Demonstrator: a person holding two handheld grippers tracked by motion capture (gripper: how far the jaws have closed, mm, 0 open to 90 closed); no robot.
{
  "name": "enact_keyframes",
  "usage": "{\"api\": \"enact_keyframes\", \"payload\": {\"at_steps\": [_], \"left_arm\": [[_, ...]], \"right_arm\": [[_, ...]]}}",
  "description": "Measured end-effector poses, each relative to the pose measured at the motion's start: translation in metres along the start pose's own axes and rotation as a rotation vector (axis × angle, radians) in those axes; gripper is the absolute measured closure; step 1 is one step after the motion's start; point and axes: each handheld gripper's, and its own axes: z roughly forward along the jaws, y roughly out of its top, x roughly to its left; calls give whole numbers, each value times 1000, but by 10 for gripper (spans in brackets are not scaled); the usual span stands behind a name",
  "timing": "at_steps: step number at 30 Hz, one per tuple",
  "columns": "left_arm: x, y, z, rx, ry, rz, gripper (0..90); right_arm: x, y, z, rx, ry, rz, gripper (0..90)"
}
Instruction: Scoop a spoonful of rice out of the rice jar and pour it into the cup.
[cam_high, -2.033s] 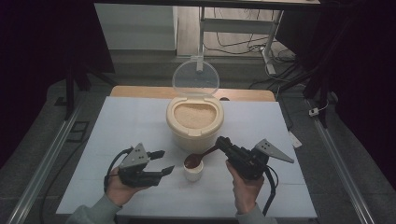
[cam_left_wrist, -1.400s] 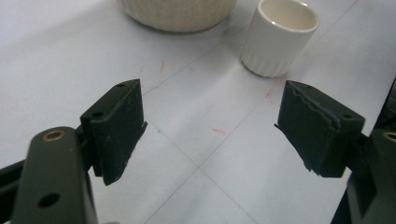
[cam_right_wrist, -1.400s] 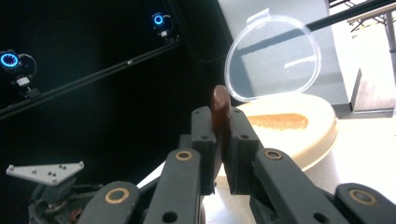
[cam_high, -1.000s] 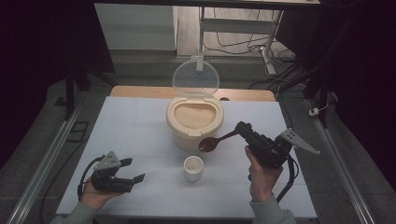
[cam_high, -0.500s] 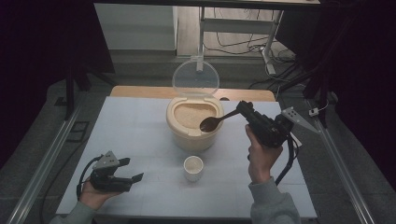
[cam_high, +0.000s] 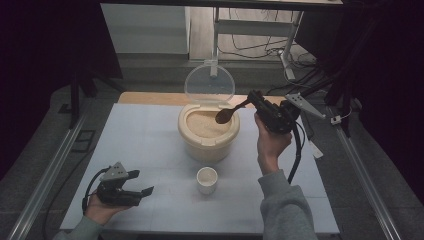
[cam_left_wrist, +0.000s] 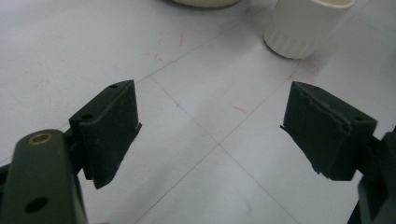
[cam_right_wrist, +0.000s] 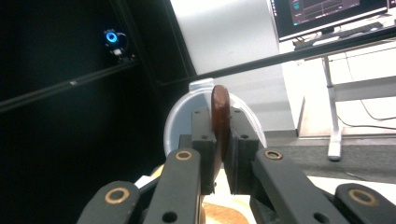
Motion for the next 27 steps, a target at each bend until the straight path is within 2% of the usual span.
{"api": "enact_keyframes", "payload": {"at_steps": [6,12,17,19,21,23,25,27], "left_arm": [[-1,-2,0,10,-5,-6,175],[-2,-3,2,19,-10,-10,172],[-3,-3,4,27,-14,-9,172],[-2,-3,5,29,-15,-10,172],[-2,-3,5,30,-17,-11,172],[-2,-3,5,30,-18,-11,172],[-3,-3,5,30,-18,-11,172],[-3,-3,5,31,-19,-10,172]], "right_arm": [[4,-6,17,37,-50,-84,838],[4,-10,21,56,-87,-154,838],[7,-19,27,101,-105,-226,838],[9,-22,28,109,-111,-235,837],[9,-24,29,129,-113,-221,837],[7,-28,30,156,-115,-175,837],[2,-35,31,174,-110,-101,838],[-4,-43,31,185,-101,-3,838]]}}
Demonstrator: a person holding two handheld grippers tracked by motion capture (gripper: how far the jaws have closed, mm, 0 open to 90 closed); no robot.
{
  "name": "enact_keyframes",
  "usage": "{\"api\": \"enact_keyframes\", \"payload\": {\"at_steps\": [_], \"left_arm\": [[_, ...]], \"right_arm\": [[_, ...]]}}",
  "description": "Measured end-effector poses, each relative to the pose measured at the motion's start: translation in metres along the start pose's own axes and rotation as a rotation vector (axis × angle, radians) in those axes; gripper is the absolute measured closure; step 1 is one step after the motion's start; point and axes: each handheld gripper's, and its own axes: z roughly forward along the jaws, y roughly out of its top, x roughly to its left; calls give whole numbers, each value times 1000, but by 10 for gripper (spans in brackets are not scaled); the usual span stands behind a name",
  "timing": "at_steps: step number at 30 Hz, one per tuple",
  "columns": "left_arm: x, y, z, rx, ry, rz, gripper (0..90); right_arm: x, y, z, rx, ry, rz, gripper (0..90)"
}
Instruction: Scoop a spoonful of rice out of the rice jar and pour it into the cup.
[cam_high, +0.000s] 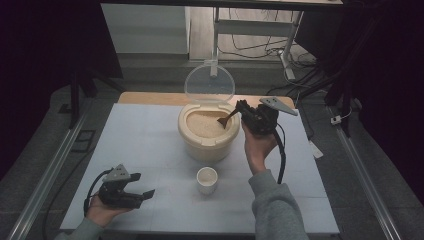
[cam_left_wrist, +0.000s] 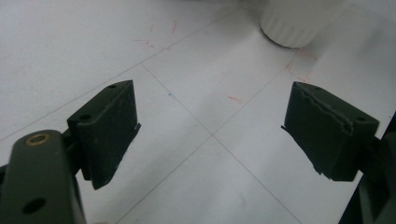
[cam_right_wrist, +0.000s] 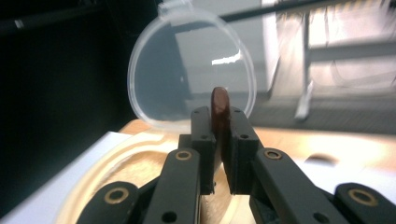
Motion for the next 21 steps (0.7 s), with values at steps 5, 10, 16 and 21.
{"api": "enact_keyframes", "payload": {"at_steps": [5,10,16,21], "left_arm": [[0,1,2,5,-3,1,172],[-1,1,2,7,-3,0,172],[-2,1,2,7,-2,6,173],[-2,1,3,9,-2,7,173]], "right_arm": [[-14,-7,1,2,23,164,833],[-20,-6,0,6,40,261,837],[-21,-7,0,4,36,311,835],[-26,-8,-2,-2,49,384,837]]}}
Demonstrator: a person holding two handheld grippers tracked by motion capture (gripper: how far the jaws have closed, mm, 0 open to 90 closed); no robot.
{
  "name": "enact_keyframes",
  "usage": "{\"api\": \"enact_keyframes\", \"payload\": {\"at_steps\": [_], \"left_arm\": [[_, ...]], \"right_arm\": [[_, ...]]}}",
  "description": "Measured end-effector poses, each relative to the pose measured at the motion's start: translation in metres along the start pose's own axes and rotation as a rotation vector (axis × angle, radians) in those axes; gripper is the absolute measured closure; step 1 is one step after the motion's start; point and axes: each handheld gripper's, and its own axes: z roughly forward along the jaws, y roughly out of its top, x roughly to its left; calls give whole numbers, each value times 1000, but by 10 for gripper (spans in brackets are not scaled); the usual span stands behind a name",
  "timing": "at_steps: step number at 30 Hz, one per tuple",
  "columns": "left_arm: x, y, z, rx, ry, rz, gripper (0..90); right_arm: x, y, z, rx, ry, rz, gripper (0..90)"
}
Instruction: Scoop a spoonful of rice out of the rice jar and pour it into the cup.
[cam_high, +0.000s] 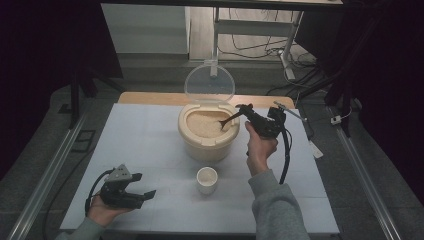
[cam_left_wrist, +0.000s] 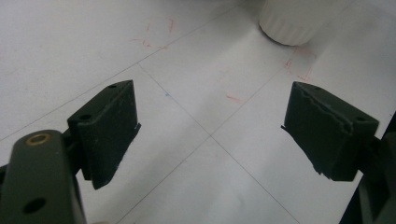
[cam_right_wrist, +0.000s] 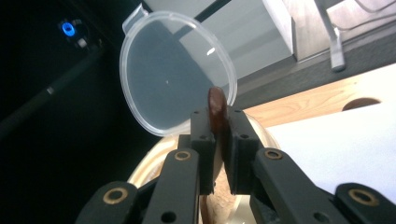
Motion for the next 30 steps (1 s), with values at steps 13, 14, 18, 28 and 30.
{"api": "enact_keyframes", "payload": {"at_steps": [13,14,18,28,30], "left_arm": [[-1,1,1,8,4,14,175],[-1,1,1,7,5,14,175],[-2,1,1,6,6,19,175],[-1,1,0,4,10,21,177],[0,1,0,5,11,21,177]], "right_arm": [[-10,2,-6,-14,17,95,838],[-11,2,-7,-10,21,109,838],[-15,2,-7,-13,22,151,838],[-22,5,-12,-38,40,237,838],[-23,5,-14,-29,46,245,838]]}}
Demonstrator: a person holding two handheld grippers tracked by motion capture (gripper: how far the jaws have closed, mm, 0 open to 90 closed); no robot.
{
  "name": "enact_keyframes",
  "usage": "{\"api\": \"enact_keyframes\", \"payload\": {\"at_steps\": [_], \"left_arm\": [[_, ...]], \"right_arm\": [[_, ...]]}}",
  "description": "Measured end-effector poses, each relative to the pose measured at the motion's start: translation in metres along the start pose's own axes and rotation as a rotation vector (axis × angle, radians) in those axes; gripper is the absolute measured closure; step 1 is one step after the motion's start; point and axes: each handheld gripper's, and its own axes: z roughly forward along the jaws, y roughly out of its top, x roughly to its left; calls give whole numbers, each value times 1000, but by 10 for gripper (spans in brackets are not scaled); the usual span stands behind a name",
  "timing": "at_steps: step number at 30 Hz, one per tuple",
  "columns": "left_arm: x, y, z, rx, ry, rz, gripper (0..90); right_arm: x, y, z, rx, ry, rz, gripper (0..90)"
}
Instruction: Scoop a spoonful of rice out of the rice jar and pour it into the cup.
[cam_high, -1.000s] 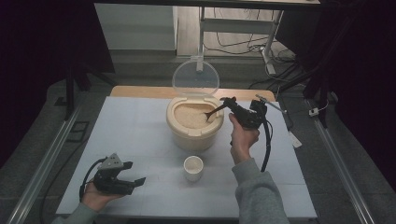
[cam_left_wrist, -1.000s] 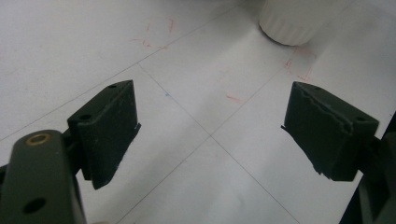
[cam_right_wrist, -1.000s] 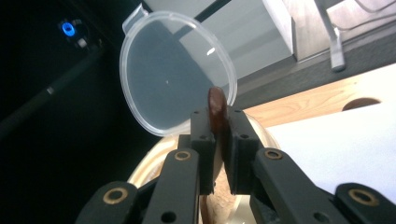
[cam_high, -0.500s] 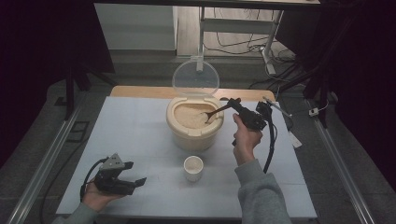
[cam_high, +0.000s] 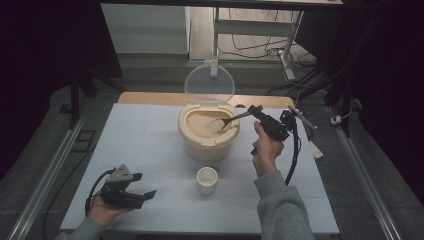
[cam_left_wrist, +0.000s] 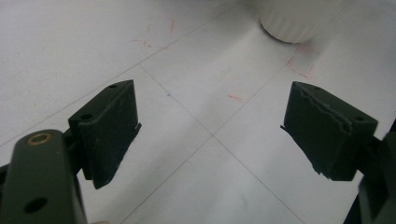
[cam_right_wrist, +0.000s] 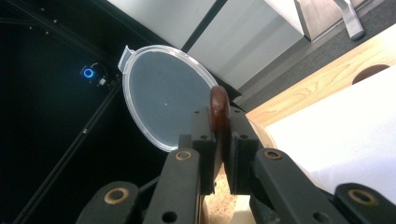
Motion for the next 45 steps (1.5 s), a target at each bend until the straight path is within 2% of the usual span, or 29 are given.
{"api": "enact_keyframes", "payload": {"at_steps": [3,4,12,27,37,45], "left_arm": [[0,0,0,0,3,1,177],[1,0,0,0,5,1,177],[1,1,0,-1,5,6,177],[1,1,0,-3,7,9,178],[0,1,1,1,8,13,179],[1,0,0,0,9,10,180]], "right_arm": [[-3,0,0,-6,10,45,838],[-5,0,-1,6,11,47,838],[-9,0,-4,-7,19,97,838],[-3,4,-10,-23,51,84,838],[2,7,-14,-8,51,55,838],[0,6,-16,-3,64,71,838]]}}
